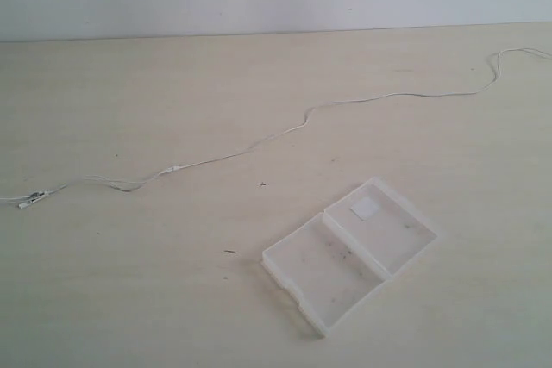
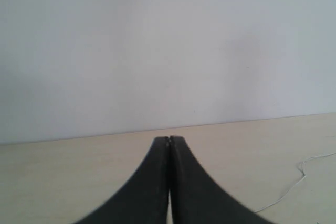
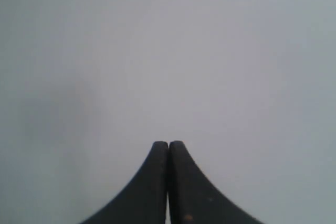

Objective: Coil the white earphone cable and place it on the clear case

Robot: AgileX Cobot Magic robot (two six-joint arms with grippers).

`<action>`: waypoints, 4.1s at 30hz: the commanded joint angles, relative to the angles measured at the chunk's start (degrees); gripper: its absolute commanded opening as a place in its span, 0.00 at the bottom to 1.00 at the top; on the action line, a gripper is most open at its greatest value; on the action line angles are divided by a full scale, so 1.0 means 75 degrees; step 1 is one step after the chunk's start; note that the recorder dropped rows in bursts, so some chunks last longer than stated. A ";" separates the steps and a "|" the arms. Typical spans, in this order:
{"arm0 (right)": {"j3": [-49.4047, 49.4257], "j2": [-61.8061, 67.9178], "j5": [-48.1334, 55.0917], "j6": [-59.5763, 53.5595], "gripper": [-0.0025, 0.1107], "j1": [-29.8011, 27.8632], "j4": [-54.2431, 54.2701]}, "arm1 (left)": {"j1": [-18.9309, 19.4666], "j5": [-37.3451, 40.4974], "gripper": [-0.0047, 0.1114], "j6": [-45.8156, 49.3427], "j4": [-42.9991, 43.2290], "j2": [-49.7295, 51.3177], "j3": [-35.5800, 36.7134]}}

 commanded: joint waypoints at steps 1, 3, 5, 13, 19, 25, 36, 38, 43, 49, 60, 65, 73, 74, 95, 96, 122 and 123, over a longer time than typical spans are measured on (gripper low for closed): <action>-0.0041 0.0354 -0.0004 -0.0340 0.02 -0.0028 0.0009 | 0.0014 -0.0023 0.04 -0.0014 -0.0048 -0.0050 -0.0001; -0.0161 0.0645 -0.0547 -0.1224 0.02 -0.0028 0.0868 | 0.0014 -0.0023 0.04 -0.0014 -0.0048 -0.0050 -0.0001; -0.0580 0.1112 -0.0805 -0.1667 0.02 -0.0028 0.2005 | 0.0014 -0.0023 0.04 -0.0014 -0.0048 -0.0050 -0.0001; -0.3674 0.3791 0.0344 -0.2481 0.02 -0.0028 0.1271 | 0.0014 -0.0023 0.04 -0.0014 -0.0048 -0.0050 -0.0001; -0.6662 0.6029 0.3257 -0.5091 0.02 -0.0028 0.1230 | 0.0014 -0.0023 0.04 -0.0014 -0.0048 -0.0050 -0.0001; -0.8927 0.7908 0.5212 -0.6594 0.02 -0.0028 0.1193 | 0.0014 -0.0023 0.04 -0.0014 -0.0048 -0.0050 -0.0001; -1.2231 1.0835 0.8979 -0.9661 0.02 -0.0028 0.0648 | 0.0014 -0.0023 0.04 -0.0014 -0.0048 -0.0050 -0.0001; -1.2657 1.1314 0.9464 -0.9886 0.02 -0.0028 0.0405 | 0.0014 -0.0023 0.04 -0.0014 -0.0048 -0.0050 -0.0001; -1.3299 1.2289 1.0099 -1.1103 0.02 -0.0028 -0.0010 | 0.0014 -0.0023 0.04 -0.0014 -0.0048 -0.0050 -0.0001; -1.3684 1.3385 1.0313 -1.2239 0.02 -0.0028 0.0038 | 0.0014 -0.0023 0.04 -0.0014 -0.0048 -0.0050 -0.0001; -1.5420 1.5373 1.2825 -1.2432 0.02 -0.0028 0.1215 | 0.0014 -0.0013 0.04 -0.0014 -0.0048 -0.0050 -0.0001; -1.6005 1.6179 1.3378 -1.2432 0.02 0.0110 0.2694 | 0.0014 -0.0013 0.04 -0.0014 -0.0048 -0.0050 -0.0001; -1.6724 1.7389 1.3378 -1.2660 0.02 0.1010 0.2537 | 0.0014 -0.0013 0.04 -0.0014 -0.0048 -0.0050 -0.0001; -1.6840 1.7518 1.3378 -1.2767 0.02 0.1119 0.2537 | 0.0014 -0.0013 0.04 -0.0014 -0.0048 -0.0050 -0.0001; -1.6951 1.7813 1.2796 -1.1195 0.25 0.1932 0.2194 | 0.0014 -0.0013 0.04 -0.0014 -0.0048 -0.0050 -0.0001; -1.6951 1.7851 1.2954 -1.1531 0.28 0.1970 0.2194 | 0.0014 -0.0013 0.04 -0.0014 -0.0048 -0.0050 -0.0001; -1.6317 1.8227 1.3114 -1.4043 0.49 0.2864 0.1726 | 0.0014 -0.0013 0.04 -0.0014 -0.0048 -0.0050 -0.0001; -1.6317 1.8227 1.3063 -1.4029 0.49 0.2864 0.1770 | 0.0014 -0.0013 0.04 -0.0014 -0.0048 -0.0050 -0.0001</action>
